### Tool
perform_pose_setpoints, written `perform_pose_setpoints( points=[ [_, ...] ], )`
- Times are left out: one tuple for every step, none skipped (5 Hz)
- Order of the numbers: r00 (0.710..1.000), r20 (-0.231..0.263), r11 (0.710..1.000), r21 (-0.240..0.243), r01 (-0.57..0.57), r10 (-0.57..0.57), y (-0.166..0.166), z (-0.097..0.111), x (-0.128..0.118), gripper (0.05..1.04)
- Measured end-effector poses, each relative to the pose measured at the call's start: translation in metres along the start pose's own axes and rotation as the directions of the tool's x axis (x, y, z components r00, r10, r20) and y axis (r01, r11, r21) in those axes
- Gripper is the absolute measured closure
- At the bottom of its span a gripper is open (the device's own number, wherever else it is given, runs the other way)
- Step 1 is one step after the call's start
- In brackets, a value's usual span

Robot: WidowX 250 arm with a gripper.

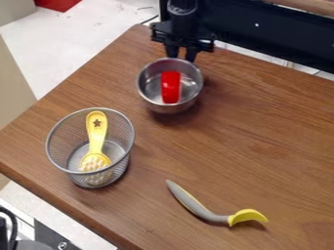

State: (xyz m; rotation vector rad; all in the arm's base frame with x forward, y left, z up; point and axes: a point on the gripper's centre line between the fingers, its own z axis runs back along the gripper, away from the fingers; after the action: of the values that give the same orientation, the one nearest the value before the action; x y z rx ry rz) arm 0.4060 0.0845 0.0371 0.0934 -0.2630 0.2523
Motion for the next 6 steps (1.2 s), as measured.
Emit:
perform_pose_setpoints(
  points=[
    [1.0,-0.011,1.0,-0.004,0.006,-0.006,0.004,0.0,-0.001,0.692],
    [1.0,-0.009,1.0,0.007,0.002,-0.002,0.005,-0.004,-0.005,0.555],
    [1.0,-0.007,1.0,0.014,0.007,-0.007,0.002,-0.007,-0.008,0.26],
    [1.0,-0.003,1.0,0.017,0.015,-0.015,0.001,-0.009,-0.01,0.145],
    [1.0,-0.012,1.0,0.009,0.018,-0.017,0.0,-0.01,-0.013,0.088],
    [1.0,-0.026,1.0,-0.001,0.015,-0.015,-0.002,-0.011,-0.016,0.088]
  ],
)
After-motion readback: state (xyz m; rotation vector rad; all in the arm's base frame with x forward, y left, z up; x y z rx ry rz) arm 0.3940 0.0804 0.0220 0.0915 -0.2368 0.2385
